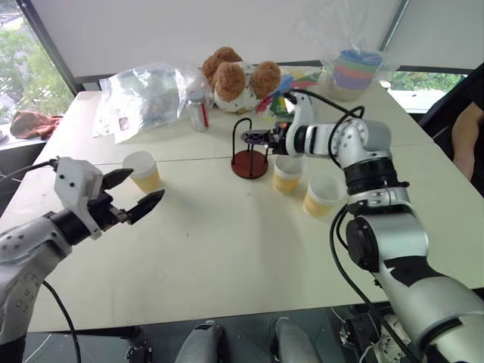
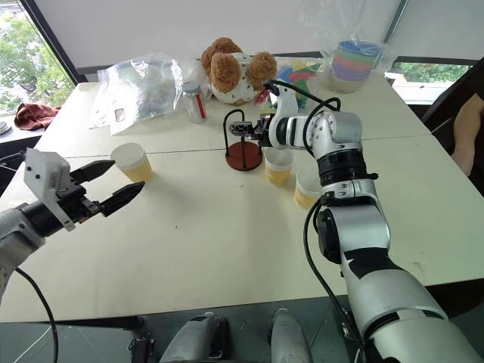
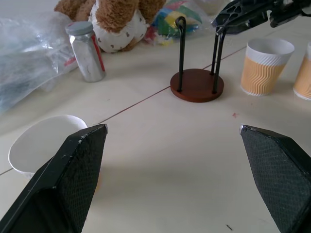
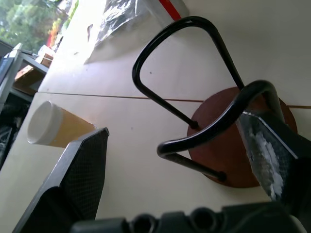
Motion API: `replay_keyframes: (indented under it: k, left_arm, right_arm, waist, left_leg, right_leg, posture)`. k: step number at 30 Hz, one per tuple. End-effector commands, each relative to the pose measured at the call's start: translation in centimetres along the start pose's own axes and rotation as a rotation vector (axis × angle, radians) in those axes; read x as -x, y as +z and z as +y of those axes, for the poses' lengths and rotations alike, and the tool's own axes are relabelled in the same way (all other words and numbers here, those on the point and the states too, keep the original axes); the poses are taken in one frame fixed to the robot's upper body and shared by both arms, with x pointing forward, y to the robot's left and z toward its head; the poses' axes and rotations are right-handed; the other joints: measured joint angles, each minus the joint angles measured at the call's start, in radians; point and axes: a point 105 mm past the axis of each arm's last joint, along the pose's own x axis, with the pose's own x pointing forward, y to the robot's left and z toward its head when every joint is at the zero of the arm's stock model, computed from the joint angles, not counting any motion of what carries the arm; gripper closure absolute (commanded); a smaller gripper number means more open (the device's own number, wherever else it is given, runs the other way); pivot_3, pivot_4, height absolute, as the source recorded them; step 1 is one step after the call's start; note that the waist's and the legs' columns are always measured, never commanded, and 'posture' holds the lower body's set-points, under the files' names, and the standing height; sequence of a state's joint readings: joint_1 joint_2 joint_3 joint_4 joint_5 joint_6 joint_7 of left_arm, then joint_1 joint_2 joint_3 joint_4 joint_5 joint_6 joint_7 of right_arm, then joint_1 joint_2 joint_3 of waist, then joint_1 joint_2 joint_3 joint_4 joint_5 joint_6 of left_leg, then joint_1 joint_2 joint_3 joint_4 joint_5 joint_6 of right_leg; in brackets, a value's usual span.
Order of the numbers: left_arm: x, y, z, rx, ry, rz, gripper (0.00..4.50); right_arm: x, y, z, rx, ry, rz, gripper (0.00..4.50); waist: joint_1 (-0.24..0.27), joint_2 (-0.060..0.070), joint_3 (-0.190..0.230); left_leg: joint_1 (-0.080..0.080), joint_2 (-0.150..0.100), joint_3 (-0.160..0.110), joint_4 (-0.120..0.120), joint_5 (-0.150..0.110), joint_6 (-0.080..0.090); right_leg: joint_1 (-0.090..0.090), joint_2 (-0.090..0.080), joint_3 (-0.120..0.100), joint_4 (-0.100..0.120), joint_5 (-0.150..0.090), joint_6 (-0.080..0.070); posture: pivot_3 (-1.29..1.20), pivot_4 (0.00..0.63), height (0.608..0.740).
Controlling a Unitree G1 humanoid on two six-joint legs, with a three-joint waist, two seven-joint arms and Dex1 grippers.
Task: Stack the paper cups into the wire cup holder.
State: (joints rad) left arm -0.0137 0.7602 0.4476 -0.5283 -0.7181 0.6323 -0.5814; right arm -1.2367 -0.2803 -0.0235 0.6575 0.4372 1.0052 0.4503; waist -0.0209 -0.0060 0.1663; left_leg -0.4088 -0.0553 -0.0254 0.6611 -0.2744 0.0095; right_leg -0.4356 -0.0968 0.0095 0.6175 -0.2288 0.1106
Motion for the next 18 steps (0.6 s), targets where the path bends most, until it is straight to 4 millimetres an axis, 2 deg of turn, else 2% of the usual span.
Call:
replay_keyframes:
  k: [1,5,13,16,18]
  left_arm:
    - [0.1,0.9,-0.2,-0.039,0.006,-0.036,0.00]
    - [0.0,0.4,-0.1,-0.047,0.016,-0.022,0.00]
    - [-0.5,0.2,0.1,-0.048,0.023,-0.028,0.00]
    - [-0.6,0.2,0.3,-0.052,0.028,-0.030,0.00]
    - [-0.7,0.2,0.4,-0.052,0.032,-0.031,0.00]
  right_arm:
    - [0.0,1.5,2.4,0.157,0.068,-0.052,0.09]
    - [-0.3,0.6,2.4,0.277,0.051,-0.039,0.09]
    - [-1.0,-0.5,2.6,0.282,0.052,-0.018,0.09]
    - [-1.3,-0.8,2.2,0.281,0.028,-0.021,0.93]
    - [-1.4,-0.8,2.2,0.286,0.019,-0.026,1.88]
  waist:
    - [0.000,0.000,0.000]
    - [0.000,0.000,0.000]
    - [0.001,0.000,0.000]
    - [0.000,0.000,0.000]
    - [0.000,0.000,0.000]
  left_leg:
    - [0.000,0.000,0.000,0.000,0.000,0.000]
    - [0.000,0.000,0.000,-0.001,0.000,0.000]
    - [0.000,0.000,0.000,-0.001,0.001,-0.001]
    - [0.000,0.000,0.000,-0.001,0.001,-0.001]
    - [0.000,0.000,0.000,-0.001,0.001,-0.002]
  right_leg:
    - [0.000,0.000,0.000,0.000,0.000,0.000]
    - [-0.001,0.000,0.000,0.001,0.000,0.000]
    - [-0.001,0.000,0.000,0.001,0.000,0.000]
    - [-0.001,0.000,0.000,0.001,0.000,0.000]
    - [-0.001,0.000,0.000,0.001,0.000,0.000]
  posture:
    - [0.00,0.150,0.740]
    - [0.00,0.150,0.740]
    - [0.00,0.150,0.740]
    - [0.00,0.150,0.740]
    - [0.00,0.150,0.740]
